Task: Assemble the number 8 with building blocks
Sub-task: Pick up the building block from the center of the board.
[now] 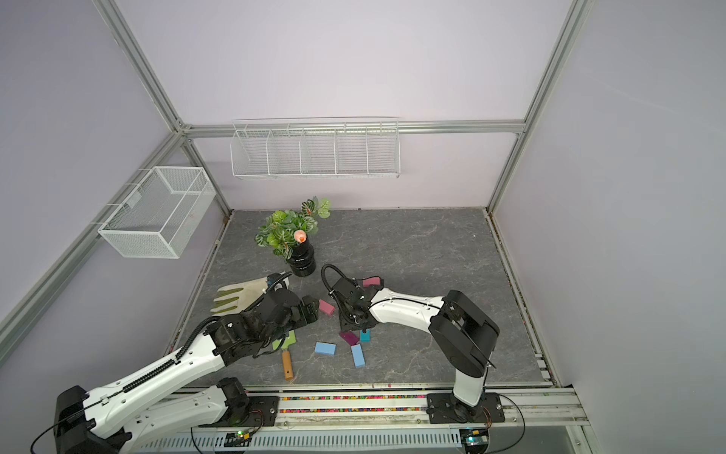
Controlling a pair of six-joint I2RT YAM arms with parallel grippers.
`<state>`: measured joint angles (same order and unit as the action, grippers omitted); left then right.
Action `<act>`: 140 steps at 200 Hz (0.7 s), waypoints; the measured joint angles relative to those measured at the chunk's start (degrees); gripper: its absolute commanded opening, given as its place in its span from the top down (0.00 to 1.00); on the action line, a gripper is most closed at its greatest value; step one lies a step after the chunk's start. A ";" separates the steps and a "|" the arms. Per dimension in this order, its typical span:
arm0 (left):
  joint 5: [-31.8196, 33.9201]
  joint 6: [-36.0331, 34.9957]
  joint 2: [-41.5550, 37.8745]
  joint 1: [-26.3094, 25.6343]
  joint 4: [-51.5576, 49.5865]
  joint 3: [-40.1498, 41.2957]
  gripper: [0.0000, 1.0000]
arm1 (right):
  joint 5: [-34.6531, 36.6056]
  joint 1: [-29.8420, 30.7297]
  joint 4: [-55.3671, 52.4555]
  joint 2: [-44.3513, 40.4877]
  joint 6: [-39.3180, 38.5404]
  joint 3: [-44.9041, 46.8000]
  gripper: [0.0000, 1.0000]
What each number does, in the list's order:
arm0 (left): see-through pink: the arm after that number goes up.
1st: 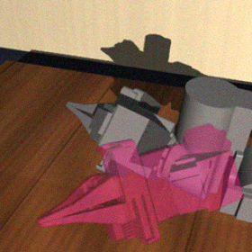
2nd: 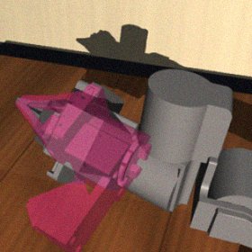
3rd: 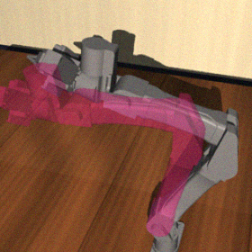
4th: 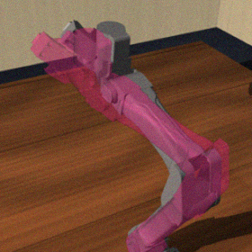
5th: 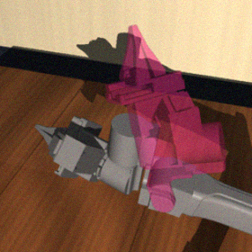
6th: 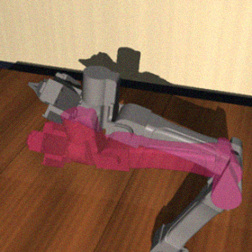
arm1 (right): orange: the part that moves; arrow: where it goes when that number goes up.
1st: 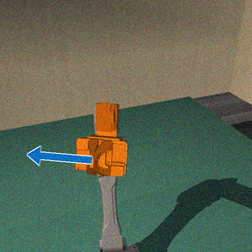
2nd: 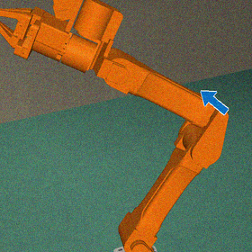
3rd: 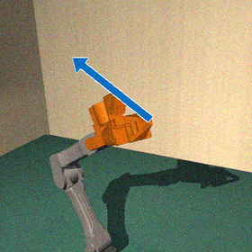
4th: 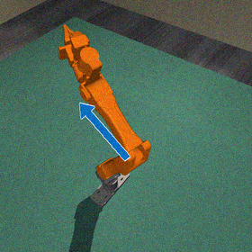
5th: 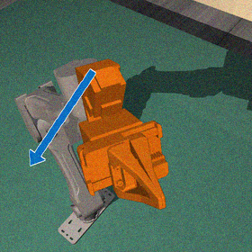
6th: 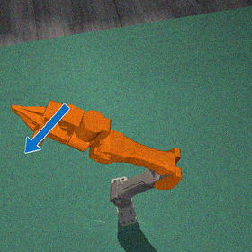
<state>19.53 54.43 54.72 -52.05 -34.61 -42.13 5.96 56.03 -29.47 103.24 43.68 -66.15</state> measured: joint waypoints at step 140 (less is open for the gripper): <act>0.22 0.00 -0.13 0.00 -0.85 0.28 0.09 | 0.42 -0.22 -0.61 5.81 4.35 -4.48 0.42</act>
<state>19.75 54.43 54.59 -52.05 -35.46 -41.85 6.37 55.81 -30.09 109.06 48.03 -70.63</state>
